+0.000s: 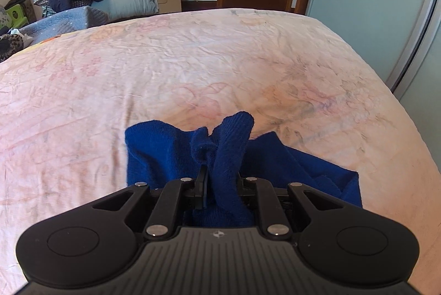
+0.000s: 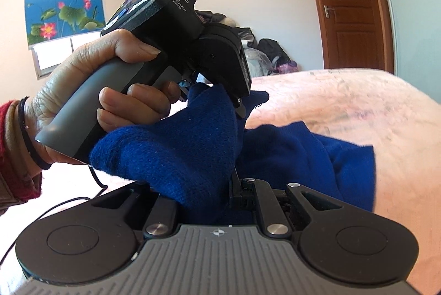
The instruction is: Fold small clothes
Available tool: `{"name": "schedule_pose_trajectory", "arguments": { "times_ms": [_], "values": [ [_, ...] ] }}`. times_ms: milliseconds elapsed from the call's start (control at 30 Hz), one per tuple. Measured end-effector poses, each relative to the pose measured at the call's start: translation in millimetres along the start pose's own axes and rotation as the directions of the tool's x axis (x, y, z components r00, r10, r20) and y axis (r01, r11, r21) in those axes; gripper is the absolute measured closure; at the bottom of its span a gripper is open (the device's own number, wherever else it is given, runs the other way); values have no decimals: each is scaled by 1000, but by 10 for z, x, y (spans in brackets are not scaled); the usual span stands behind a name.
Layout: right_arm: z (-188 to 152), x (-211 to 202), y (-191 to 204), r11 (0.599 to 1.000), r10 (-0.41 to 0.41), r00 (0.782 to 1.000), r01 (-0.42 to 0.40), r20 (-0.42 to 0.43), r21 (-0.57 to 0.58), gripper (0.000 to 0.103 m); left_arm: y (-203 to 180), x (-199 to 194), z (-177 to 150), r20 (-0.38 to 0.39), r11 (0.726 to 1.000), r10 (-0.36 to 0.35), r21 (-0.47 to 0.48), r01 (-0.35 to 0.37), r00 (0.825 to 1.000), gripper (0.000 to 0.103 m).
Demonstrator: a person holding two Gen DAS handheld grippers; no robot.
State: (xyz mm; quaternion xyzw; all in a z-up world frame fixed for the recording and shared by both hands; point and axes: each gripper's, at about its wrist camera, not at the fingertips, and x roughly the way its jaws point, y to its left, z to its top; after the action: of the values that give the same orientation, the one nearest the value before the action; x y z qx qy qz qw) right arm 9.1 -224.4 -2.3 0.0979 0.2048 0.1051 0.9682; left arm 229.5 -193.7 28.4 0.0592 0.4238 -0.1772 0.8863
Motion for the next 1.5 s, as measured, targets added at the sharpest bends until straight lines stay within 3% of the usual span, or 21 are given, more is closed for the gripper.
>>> {"name": "schedule_pose_trajectory", "arguments": {
  "times_ms": [233,367,467,533,600,733,833,900,967,1067,1233,1267,1367,1500],
  "values": [
    [-94,53,-345,979,59,998,-50,-37,196,86,-304,166,-42,-6,998,20,54,-19,1000,87],
    [-155,84,-503,945,96,994,-74,-54,317,81,-382,239,-45,-12,998,-18,52,19,1000,82],
    [-216,102,-627,907,131,990,-98,-53,408,79,-415,216,-32,18,998,-43,55,42,999,65],
    [-256,118,-709,879,150,987,-110,-51,464,79,-406,146,-6,60,996,-74,48,71,995,43],
    [-295,133,-778,850,166,985,-120,-45,513,80,-384,48,26,114,996,-87,33,84,990,30],
    [-327,150,-853,819,177,983,-121,-45,561,76,-284,-154,114,197,996,-87,15,86,977,28],
    [-339,74,-928,805,180,982,-117,-52,582,68,-110,-257,113,218,999,-38,23,34,975,28],
    [-330,-62,-991,804,163,985,-105,-48,585,59,42,-309,57,221,1000,-4,29,-3,975,28],
    [-266,-193,-1103,813,102,995,-70,-22,578,56,226,-353,-40,222,1000,17,22,-22,975,28],
    [-12,-190,-1232,855,17,1000,-23,15,518,47,395,-377,-200,201,999,37,1,-38,979,27],
    [366,449,-1274,920,75,995,-42,-71,389,36,471,-475,-477,187,999,39,-1,-40,982,27],
    [397,586,-1271,924,82,992,-40,-94,380,39,464,-500,-531,187,999,35,7,-37,982,27],
    [484,817,-1270,942,66,989,-17,-135,335,96,414,-580,-694,187,997,22,66,-35,982,27],
    [628,702,-1367,962,-79,993,99,-88,254,98,310,-637,-852,206,987,26,148,-57,978,27]
  ]
}}
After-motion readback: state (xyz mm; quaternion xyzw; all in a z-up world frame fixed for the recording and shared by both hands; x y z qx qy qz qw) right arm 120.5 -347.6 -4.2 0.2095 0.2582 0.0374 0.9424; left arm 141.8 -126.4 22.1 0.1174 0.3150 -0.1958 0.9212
